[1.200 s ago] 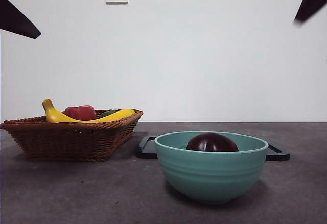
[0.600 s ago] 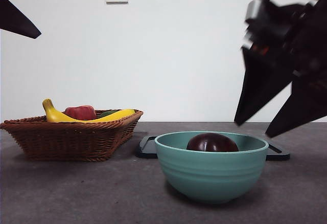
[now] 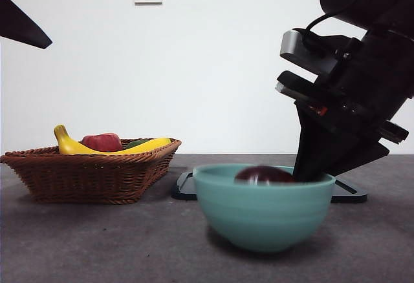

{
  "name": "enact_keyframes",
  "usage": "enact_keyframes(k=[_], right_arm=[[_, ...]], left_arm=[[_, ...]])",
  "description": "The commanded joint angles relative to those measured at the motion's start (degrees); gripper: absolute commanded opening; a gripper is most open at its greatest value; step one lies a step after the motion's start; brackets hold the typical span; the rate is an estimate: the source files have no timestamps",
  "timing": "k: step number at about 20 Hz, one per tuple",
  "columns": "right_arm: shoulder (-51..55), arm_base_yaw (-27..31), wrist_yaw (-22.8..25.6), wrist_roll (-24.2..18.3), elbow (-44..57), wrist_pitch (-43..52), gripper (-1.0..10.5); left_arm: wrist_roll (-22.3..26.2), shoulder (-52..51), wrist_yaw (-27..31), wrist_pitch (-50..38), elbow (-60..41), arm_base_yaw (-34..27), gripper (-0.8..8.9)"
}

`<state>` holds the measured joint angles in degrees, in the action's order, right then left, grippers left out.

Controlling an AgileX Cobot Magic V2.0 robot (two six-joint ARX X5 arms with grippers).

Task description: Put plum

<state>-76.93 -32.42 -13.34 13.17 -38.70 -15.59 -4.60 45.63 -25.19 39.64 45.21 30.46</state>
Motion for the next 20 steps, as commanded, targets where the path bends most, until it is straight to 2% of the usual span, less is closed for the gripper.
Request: enact_keyframes(k=[1, 5, 8, 10, 15, 20], right_arm=[[-0.52, -0.46, -0.15, 1.51, -0.55, 1.03, 0.1], [-0.5, -0.37, 0.17, 1.86, -4.26, 0.55, 0.1], [-0.59, 0.46, 3.23, 1.7, -9.01, -1.42, 0.1], [-1.46, 2.12, 3.3, 0.61, -12.46, -2.27, 0.1], [-9.75, 6.78, 3.32, -3.28, -22.73, -5.25, 0.1], [-19.56, 9.49, 3.28, -4.87, -30.58, -4.94, 0.1]], left_arm=[[-0.22, 0.2, -0.17, -0.61, 0.46, 0.31, 4.04], [-0.2, 0.22, -0.17, -0.61, 0.46, 0.31, 4.05], [-0.22, 0.22, -0.17, -0.61, 0.46, 0.31, 4.05], [-0.2, 0.2, -0.17, -0.61, 0.46, 0.31, 4.05], [-0.2, 0.2, -0.17, -0.57, 0.46, 0.31, 4.05], [-0.2, 0.2, -0.17, -0.59, 0.46, 0.31, 4.05]])
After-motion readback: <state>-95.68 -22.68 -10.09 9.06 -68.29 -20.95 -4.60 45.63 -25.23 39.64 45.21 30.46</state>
